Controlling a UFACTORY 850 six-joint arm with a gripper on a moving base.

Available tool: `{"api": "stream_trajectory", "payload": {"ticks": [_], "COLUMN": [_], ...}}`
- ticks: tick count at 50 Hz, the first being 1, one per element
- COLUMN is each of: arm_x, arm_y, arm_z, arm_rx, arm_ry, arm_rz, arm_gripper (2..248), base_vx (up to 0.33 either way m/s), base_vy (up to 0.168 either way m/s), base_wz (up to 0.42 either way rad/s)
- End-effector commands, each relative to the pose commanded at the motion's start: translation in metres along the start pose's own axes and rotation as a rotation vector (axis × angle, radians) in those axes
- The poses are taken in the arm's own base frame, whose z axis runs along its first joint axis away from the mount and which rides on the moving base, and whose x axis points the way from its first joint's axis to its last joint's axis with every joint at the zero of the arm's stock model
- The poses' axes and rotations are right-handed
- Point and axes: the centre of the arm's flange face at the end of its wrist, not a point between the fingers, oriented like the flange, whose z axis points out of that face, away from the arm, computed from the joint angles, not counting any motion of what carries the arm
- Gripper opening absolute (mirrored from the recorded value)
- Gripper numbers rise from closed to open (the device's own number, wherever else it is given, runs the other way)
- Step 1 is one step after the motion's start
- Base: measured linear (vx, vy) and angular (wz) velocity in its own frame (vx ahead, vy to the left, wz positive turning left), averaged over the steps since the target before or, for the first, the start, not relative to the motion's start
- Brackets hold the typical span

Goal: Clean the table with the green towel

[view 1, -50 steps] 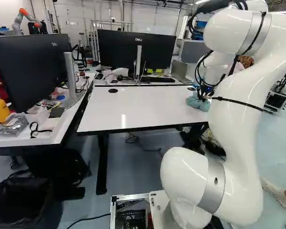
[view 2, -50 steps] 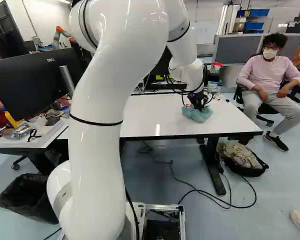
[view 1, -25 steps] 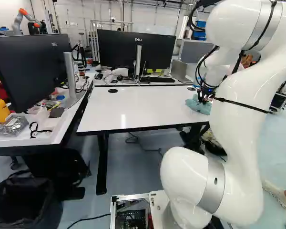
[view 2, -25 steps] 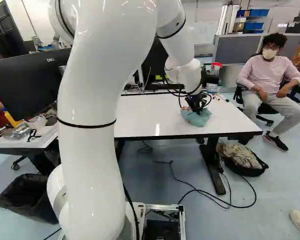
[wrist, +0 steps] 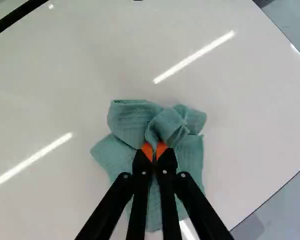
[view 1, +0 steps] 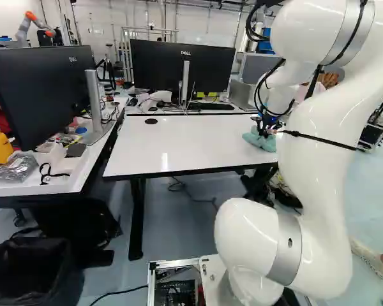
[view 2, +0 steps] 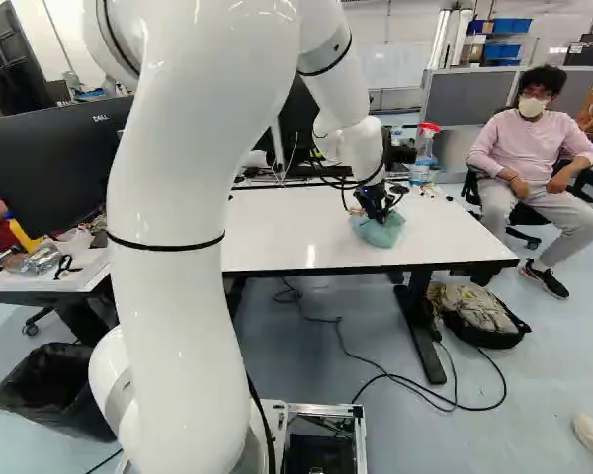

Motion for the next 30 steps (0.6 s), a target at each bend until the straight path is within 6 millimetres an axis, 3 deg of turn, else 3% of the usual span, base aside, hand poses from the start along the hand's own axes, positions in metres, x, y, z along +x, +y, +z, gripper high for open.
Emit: {"api": "stream_trajectory", "payload": {"ticks": [11,30], "arm_x": [0.015,0.030], "arm_y": [0.000,0.029], "arm_z": [0.009,0.018], "arm_rx": [0.000,-0.022], "arm_ry": [0.013,0.026], "arm_rz": [0.000,0.039], "arm_gripper": [29,29], "base_vx": [0.000,0.000], "base_vy": [0.000,0.000], "base_wz": [0.000,0.000]}}
